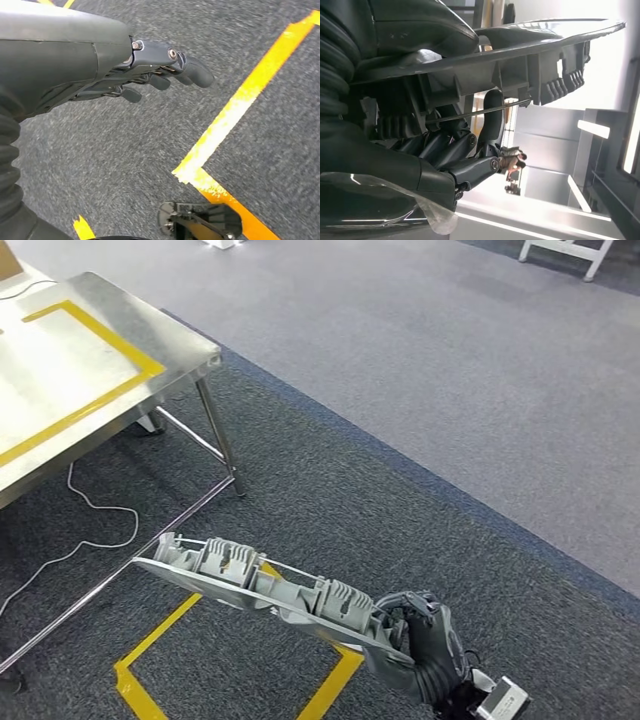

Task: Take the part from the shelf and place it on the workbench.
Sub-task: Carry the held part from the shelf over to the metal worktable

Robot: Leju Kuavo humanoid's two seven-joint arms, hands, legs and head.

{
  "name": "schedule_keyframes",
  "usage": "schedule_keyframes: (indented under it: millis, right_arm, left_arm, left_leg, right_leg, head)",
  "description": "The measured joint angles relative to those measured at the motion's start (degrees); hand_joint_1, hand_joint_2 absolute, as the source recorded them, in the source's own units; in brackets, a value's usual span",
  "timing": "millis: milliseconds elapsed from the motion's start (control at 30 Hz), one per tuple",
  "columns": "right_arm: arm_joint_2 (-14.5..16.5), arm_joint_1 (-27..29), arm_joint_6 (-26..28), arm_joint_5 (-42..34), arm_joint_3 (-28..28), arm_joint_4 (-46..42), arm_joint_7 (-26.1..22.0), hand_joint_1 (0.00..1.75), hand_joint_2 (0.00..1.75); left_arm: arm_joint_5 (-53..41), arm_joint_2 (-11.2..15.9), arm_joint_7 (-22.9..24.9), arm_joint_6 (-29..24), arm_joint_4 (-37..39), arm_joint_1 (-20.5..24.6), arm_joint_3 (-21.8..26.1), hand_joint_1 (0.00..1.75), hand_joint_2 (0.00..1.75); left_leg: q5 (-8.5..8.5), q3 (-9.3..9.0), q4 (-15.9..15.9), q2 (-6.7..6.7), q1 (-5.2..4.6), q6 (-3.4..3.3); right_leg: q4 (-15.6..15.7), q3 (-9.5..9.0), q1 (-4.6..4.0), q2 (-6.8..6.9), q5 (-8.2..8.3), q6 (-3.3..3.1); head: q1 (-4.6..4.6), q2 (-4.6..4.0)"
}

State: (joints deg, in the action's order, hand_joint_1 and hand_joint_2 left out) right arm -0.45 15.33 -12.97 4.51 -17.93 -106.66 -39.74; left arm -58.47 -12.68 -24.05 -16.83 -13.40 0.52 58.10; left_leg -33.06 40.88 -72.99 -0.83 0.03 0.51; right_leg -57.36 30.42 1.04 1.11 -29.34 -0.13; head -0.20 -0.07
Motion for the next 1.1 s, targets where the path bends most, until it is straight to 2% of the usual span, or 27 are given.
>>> schedule_keyframes:
  millis: [33, 67, 133, 167, 200, 233, 300, 367, 400, 433, 500, 533, 567, 600, 633, 667, 700, 733, 833, 900, 933, 1000, 1033, 1067, 1100]
  right_arm:
    - [-0.01, 0.00, 0.20, 0.11, -0.04, 0.00, 0.01, 1.75, 1.75]
    - [-0.02, -0.01, 0.40, 0.18, -0.06, 0.00, 0.02, 1.75, 1.75]
    - [-0.05, -0.03, 0.61, -0.14, -0.09, 0.00, 0.03, 1.75, 1.75]
    - [-0.07, -0.04, 0.49, -0.56, -0.10, 0.00, 0.03, 1.75, 1.75]
    - [-0.09, -0.06, 0.24, -1.19, -0.11, 0.00, 0.02, 1.75, 1.75]
    - [-0.09, -0.09, -0.15, -1.92, -0.11, -0.01, 0.01, 1.75, 1.75]
    - [-0.09, -0.15, -1.12, -3.42, -0.10, -0.05, -0.02, 1.75, 1.75]
    - [-0.09, -0.17, -1.91, -4.32, 0.01, -0.20, -0.02, 1.75, 1.75]
    - [-0.08, -0.15, -2.17, -4.57, 0.12, -0.33, -0.02, 1.75, 1.75]
    - [-0.08, -0.11, -2.39, -4.78, 0.28, -0.46, -0.03, 1.75, 1.75]
    - [-0.04, 0.00, -2.65, -5.02, 0.78, -0.70, -0.04, 1.75, 1.75]
    - [-0.02, 0.08, -2.72, -5.03, 1.07, -0.77, -0.03, 1.75, 1.75]
    - [0.01, 0.17, -2.75, -5.02, 1.31, -0.82, -0.03, 1.75, 1.75]
    - [0.02, 0.27, -2.79, -5.00, 1.51, -0.91, -0.02, 1.75, 1.75]
    - [0.05, 0.34, -2.80, -4.99, 1.67, -1.00, -0.02, 1.75, 1.75]
    - [0.09, 0.37, -2.81, -4.99, 1.81, -1.09, -0.02, 1.75, 1.75]
    - [0.19, 0.37, -2.82, -4.98, 1.99, -1.25, -0.03, 1.75, 1.75]
    - [0.30, 0.40, -2.83, -4.96, 2.16, -1.37, -0.04, 1.75, 1.75]
    - [0.60, 0.64, -2.83, -4.87, 2.55, -1.68, -0.03, 1.75, 1.75]
    - [0.80, 0.72, -2.82, -4.84, 2.78, -1.86, -0.02, 1.75, 1.75]
    - [0.91, 0.73, -2.81, -4.85, 2.90, -1.94, -0.02, 1.75, 1.75]
    - [1.05, 0.72, -2.81, -4.86, 3.11, -1.98, -0.04, 1.75, 1.75]
    - [1.09, 0.76, -2.81, -4.86, 3.20, -1.99, -0.03, 1.75, 1.75]
    - [1.12, 0.81, -2.81, -4.85, 3.28, -1.99, -0.02, 1.75, 1.75]
    - [1.14, 0.85, -2.81, -4.84, 3.38, -1.99, -0.01, 1.75, 1.75]
  left_arm:
    - [-0.15, 0.00, 0.02, 0.00, 0.00, -0.06, 0.00, 0.00, 1.75]
    - [-0.30, 0.00, 0.04, 0.00, -0.01, -0.14, 0.01, 0.00, 1.75]
    - [-0.69, 0.00, 0.05, 0.00, -0.03, -0.31, 0.02, 0.00, 1.75]
    - [-0.89, -0.04, 0.05, -0.01, -0.04, -0.32, 0.02, 0.00, 1.75]
    - [-1.13, -0.09, 0.05, -0.01, -0.05, -0.28, 0.02, 0.00, 1.75]
    - [-1.33, -0.14, 0.05, -0.02, -0.07, -0.27, 0.02, 0.00, 1.75]
    - [-1.65, -0.24, 0.10, -0.03, -0.11, -0.34, 0.04, 0.00, 1.75]
    - [-1.96, -0.35, 0.15, -0.08, -0.16, -0.47, 0.10, 0.00, 1.75]
    - [-2.13, -0.42, 0.15, -0.10, -0.20, -0.42, 0.13, 0.00, 1.75]
    - [-2.32, -0.50, 0.16, -0.12, -0.24, -0.35, 0.16, 0.00, 1.75]
    - [-2.60, -0.63, 0.16, -0.13, -0.32, -0.17, 0.25, 0.00, 1.75]
    - [-2.68, -0.69, 0.16, -0.13, -0.35, -0.17, 0.31, 0.00, 1.75]
    - [-2.72, -0.73, 0.16, -0.13, -0.37, -0.20, 0.37, 0.00, 1.75]
    - [-2.74, -0.75, 0.17, -0.10, -0.39, -0.23, 0.44, 0.00, 1.75]
    - [-2.76, -0.78, 0.19, -0.07, -0.40, -0.25, 0.55, 0.00, 1.75]
    - [-2.79, -0.82, 0.20, -0.03, -0.40, -0.24, 0.72, 0.00, 1.75]
    - [-2.85, -0.86, 0.21, 0.02, -0.41, -0.20, 0.93, 0.00, 1.75]
    - [-2.93, -0.90, 0.21, 0.03, -0.42, -0.17, 1.14, 0.00, 1.75]
    - [-3.17, -0.98, 0.24, 0.02, -0.49, -0.13, 1.44, 0.00, 1.75]
    - [-3.21, -0.98, 0.24, 0.02, -0.56, -0.09, 1.47, 0.00, 1.75]
    - [-3.21, -0.98, 0.24, 0.02, -0.59, -0.08, 1.48, 0.00, 1.75]
    - [-3.22, -0.98, 0.25, 0.02, -0.60, -0.12, 1.49, 0.00, 1.75]
    - [-3.22, -0.97, 0.25, 0.02, -0.61, -0.19, 1.49, 0.00, 1.75]
    - [-3.22, -0.96, 0.25, 0.02, -0.61, -0.27, 1.50, 0.00, 1.75]
    - [-3.22, -0.95, 0.25, 0.02, -0.61, -0.34, 1.51, 0.00, 1.75]
  left_leg:
    - [0.02, 0.76, -1.46, 0.14, 0.14, 0.14]
    - [1.17, 0.43, -0.69, 0.25, 0.26, 0.23]
    - [5.18, -2.92, 6.13, 0.79, 0.40, 0.14]
    - [6.46, -4.79, 9.76, 1.20, 0.29, -0.02]
    - [6.97, -6.11, 12.32, 1.54, 0.17, -0.29]
    - [6.75, -6.72, 13.52, 1.75, 0.02, -0.59]
    - [6.20, -6.91, 13.92, 1.65, -0.14, -1.32]
    - [6.12, -7.26, 14.31, 1.40, 0.02, -2.05]
    - [6.09, -7.46, 14.49, 1.28, 0.15, -2.40]
    - [5.96, -7.61, 14.55, 1.16, 0.20, -2.71]
    - [5.57, -7.87, 14.55, 0.85, 0.09, -3.16]
    - [5.33, -8.13, 14.54, 0.64, 0.01, -3.23]
    - [5.06, -8.49, 14.54, 0.42, -0.06, -3.25]
    - [4.74, -8.98, 14.54, 0.19, -0.10, -3.19]
    - [4.37, -9.54, 14.54, -0.01, -0.13, -3.09]
    - [3.98, -9.98, 14.52, -0.18, -0.23, -2.91]
    - [3.63, -10.28, 14.45, -0.33, -0.32, -2.65]
    - [3.39, -10.40, 14.42, -0.42, -0.38, -2.39]
    - [2.92, -10.66, 14.51, -0.49, -0.37, -1.56]
    - [1.48, -9.95, 12.12, -0.23, -0.31, -0.95]
    - [0.13, -8.51, 9.08, -0.08, -0.19, -0.68]
    - [-2.51, -4.01, 1.13, 0.09, 0.04, -0.25]
    - [-2.76, -2.14, -1.58, 0.10, 0.14, -0.11]
    - [-1.78, -1.15, -2.27, 0.10, 0.22, -0.02]
    - [0.37, -1.24, -0.65, 0.13, 0.31, 0.01]
  right_leg:
    - [-0.01, -0.17, -0.01, 0.68, -0.18, 0.02]
    - [-0.01, -0.41, -0.01, 1.22, -0.37, 0.10]
    - [0.00, -1.09, 0.00, 2.04, -0.84, 0.39]
    - [-0.04, -1.21, -0.10, 2.32, -1.12, 0.67]
    - [-0.05, -1.21, -0.20, 2.52, -1.35, 0.99]
    - [-0.03, -1.12, -0.29, 2.68, -1.54, 1.34]
    - [0.18, -1.46, -0.32, 2.89, -1.76, 2.03]
    - [-0.93, -1.26, -0.17, 1.95, -2.63, 2.57]
    - [-3.16, -0.03, -0.11, 1.10, -3.74, 2.74]
    - [-6.55, 1.94, -0.05, 0.16, -5.19, 2.84]
    - [-14.54, 6.94, -0.06, -0.73, -7.77, 2.95]
    - [-16.76, 8.73, -0.07, -0.85, -7.76, 2.94]
    - [-17.02, 9.56, -0.09, -0.90, -6.65, 2.88]
    - [-14.72, 9.07, -0.11, -0.91, -4.32, 2.69]
    - [-10.88, 7.74, -0.16, -0.96, -1.51, 2.42]
    - [-7.08, 6.16, -0.27, -1.06, 0.54, 2.15]
    - [-3.83, 4.62, -0.36, -1.14, 1.78, 1.88]
    - [-2.06, 3.70, -0.45, -1.22, 2.06, 1.71]
    - [-0.93, 2.76, -0.40, -1.29, 1.48, 1.25]
    - [-0.36, 1.87, -0.12, -1.06, 1.24, 0.71]
    - [-0.17, 1.38, -0.04, -0.90, 1.04, 0.48]
    - [-0.10, 0.66, -0.04, -0.71, 0.43, 0.22]
    - [-0.11, 0.27, -0.03, -0.70, 0.07, 0.22]
    - [-0.11, -0.21, -0.03, -0.72, -0.33, 0.25]
    - [-0.11, -0.81, -0.02, -0.75, -0.76, 0.33]
  head:
    - [-0.02, 0.00]
    - [-0.02, 0.00]
    - [-0.01, 0.00]
    - [-0.02, 0.00]
    - [-0.02, 0.00]
    - [0.04, 0.00]
    - [0.11, 0.00]
    - [0.34, 0.00]
    - [0.50, 0.00]
    - [0.69, 0.00]
    - [0.84, 0.00]
    - [0.82, 0.00]
    - [0.85, 0.00]
    - [0.84, 0.00]
    - [0.85, 0.00]
    - [0.84, 0.00]
    - [0.82, 0.00]
    - [0.81, 0.00]
    - [0.82, 0.00]
    - [0.52, 0.00]
    - [0.37, 0.00]
    - [0.19, 0.00]
    - [0.17, 0.00]
    - [0.17, 0.00]
    - [0.16, 0.00]
